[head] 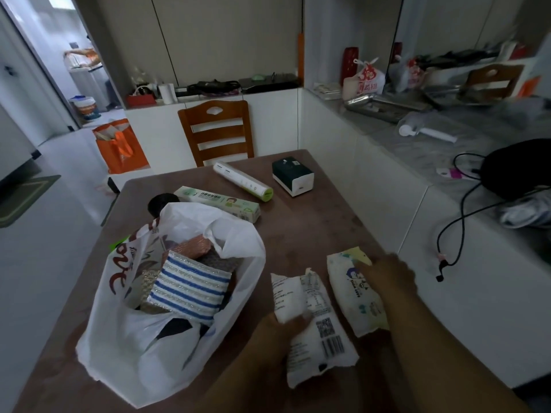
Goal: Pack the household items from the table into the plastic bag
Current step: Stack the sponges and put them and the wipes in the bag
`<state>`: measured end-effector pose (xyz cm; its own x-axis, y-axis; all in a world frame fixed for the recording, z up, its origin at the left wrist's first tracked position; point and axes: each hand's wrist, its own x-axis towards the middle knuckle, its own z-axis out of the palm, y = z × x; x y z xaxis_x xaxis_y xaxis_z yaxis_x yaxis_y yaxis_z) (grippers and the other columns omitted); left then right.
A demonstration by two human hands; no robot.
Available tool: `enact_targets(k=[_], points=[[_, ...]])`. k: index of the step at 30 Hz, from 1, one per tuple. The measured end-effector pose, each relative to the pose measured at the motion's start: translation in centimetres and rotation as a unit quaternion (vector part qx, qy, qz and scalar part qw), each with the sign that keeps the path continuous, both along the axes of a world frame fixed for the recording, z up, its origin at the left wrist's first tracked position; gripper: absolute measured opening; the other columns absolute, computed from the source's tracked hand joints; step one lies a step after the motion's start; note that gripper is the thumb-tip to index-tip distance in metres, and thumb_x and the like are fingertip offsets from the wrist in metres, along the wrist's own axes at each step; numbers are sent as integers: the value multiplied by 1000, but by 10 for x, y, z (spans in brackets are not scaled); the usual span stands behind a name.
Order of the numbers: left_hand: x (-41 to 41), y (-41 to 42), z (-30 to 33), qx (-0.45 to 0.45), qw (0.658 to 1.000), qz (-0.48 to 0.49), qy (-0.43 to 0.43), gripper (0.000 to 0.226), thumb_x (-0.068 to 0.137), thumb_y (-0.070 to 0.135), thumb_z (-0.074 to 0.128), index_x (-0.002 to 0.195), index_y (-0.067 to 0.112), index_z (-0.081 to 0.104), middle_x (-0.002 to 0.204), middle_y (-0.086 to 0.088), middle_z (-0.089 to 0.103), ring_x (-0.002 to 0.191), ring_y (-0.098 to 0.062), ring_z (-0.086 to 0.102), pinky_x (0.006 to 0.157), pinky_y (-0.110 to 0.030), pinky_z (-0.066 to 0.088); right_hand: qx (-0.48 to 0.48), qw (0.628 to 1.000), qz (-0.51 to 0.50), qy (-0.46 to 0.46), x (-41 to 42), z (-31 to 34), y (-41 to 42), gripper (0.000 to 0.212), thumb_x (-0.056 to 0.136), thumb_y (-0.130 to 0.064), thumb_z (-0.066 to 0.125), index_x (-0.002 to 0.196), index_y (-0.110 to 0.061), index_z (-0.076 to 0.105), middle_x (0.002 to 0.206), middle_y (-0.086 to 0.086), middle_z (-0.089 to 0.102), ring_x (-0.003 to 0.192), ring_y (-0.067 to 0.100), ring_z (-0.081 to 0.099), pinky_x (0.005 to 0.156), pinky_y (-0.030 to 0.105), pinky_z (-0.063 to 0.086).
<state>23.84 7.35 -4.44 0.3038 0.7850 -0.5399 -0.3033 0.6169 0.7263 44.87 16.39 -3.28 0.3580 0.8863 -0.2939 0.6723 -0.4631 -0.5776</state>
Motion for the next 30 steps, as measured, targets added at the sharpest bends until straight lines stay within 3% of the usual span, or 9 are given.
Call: enact_targets(k=[2,4,7,9,13,17,20,26,30], points=[[-3,0,1,5,999,1,33,34,81,5,69,114,-4,64,107,-27,71,94,-41,70,76,-49,57,-42,999,4,3,9,-20,-2,62,77,-45,72,127,-12,56,127,13,60,109,29,60,85,27,46],[-6,0,3,24,996,-10,79,36,77,8,74,111,-1,67,106,-24,72,98,-40,70,87,-53,54,-43,994,-21,98,9,-35,-1,60,67,-34,83,118,-10,59,111,12,65,96,28,63,79,28,47],[-7,-3,5,48,989,-22,141,29,80,13,73,107,3,69,101,-18,75,95,-35,72,89,-54,54,-105,937,-106,315,6,-48,-3,45,64,-9,85,102,6,68,88,20,71,81,34,68,84,49,56],[-6,-6,8,64,982,-19,175,28,82,19,72,105,5,69,98,-15,76,92,-31,73,88,-52,55,-103,921,-129,354,7,-55,-5,46,58,-9,87,99,4,71,89,24,73,83,38,71,82,59,55],[-4,-15,23,90,976,-5,197,27,86,31,66,102,9,71,93,-10,78,87,-26,75,84,-45,58,-7,926,-148,348,6,-24,-13,38,70,-13,81,103,-2,66,101,21,68,86,31,64,84,46,54],[-7,-21,48,106,973,46,199,27,92,36,55,92,14,71,81,-7,79,74,-22,76,67,-33,61,54,867,-105,484,5,49,-29,25,74,-22,76,91,-3,71,75,15,75,62,29,71,61,42,58],[-18,-17,63,91,961,124,230,31,93,43,49,90,17,67,78,-9,76,74,-27,73,69,-36,60,36,821,7,569,-20,101,-45,26,70,-27,69,88,-9,73,71,11,76,55,25,71,53,35,59],[-61,-12,74,67,970,229,-39,59,87,63,47,128,22,58,122,-21,66,110,-44,63,96,-67,42,-118,813,121,557,-118,97,-67,27,61,-31,71,76,-10,80,86,16,76,68,29,72,72,37,56],[-107,-17,85,106,975,192,35,63,92,65,28,119,23,66,111,-17,72,101,-37,69,90,-57,52,-126,810,139,556,-161,84,-68,25,65,-25,72,85,-11,76,88,15,75,70,29,71,73,38,55]])
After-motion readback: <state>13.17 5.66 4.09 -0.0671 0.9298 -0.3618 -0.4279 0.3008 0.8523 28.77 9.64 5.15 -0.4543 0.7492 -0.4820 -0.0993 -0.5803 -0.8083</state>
